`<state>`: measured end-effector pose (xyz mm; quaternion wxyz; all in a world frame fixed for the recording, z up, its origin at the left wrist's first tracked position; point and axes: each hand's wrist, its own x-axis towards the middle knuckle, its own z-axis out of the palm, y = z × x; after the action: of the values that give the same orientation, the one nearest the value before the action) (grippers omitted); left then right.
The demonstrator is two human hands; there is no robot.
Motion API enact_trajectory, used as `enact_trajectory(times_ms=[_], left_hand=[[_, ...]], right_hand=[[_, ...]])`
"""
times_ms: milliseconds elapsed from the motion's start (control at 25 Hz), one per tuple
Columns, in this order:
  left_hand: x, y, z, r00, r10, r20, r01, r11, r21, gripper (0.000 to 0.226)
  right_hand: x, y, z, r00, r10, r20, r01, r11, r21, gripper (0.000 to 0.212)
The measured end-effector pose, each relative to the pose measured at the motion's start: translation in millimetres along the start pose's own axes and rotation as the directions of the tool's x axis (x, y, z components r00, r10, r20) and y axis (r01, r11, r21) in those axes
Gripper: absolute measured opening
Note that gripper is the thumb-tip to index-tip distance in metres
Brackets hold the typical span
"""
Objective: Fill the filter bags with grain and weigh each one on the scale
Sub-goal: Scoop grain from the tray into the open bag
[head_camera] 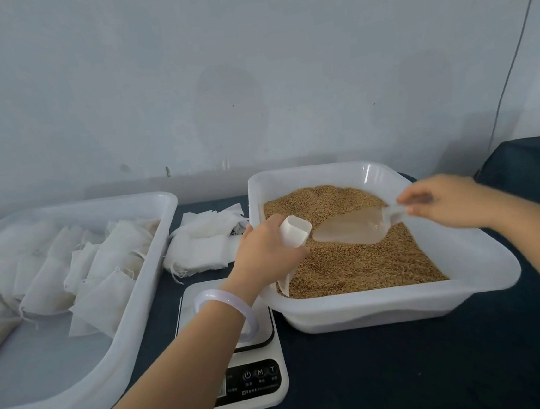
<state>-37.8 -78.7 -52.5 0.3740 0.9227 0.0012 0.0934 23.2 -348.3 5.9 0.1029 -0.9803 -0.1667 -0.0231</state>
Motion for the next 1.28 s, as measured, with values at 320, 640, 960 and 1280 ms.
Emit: enact_trajectory(times_ms=[320,640,960,1280], left_hand=[[2.0,-4.3,-6.7,0.996,0.025,0.091,-0.002,0.968,-0.253,0.029],[6.3,7.3,-37.7,0.93,0.191,0.315,-0.055,0.918,-0.394,0.038],[2.0,-2.0,-52.8,0.993,0.079,0.083,-0.04,0.915,-0.4,0.072],[-15.5,-20.6,-95.0,0.982,0.043,0.182,-0.01,0.983,-0.181,0.041]], right_hand=[[7.4,-39.9,44.5,0.986,-0.154,0.068,0.139,0.972,0.188,0.052],[13.8,-99.9,56.9,0.932,-0.357,0.066,0.155,0.556,0.817,0.02],[20.0,-90.7,59.4,0.988,-0.153,-0.034,0.127,0.657,0.743,0.019],[24.1,-158.5,57.0,0.966,-0.25,-0.07,0.179,0.447,0.876,0.027]])
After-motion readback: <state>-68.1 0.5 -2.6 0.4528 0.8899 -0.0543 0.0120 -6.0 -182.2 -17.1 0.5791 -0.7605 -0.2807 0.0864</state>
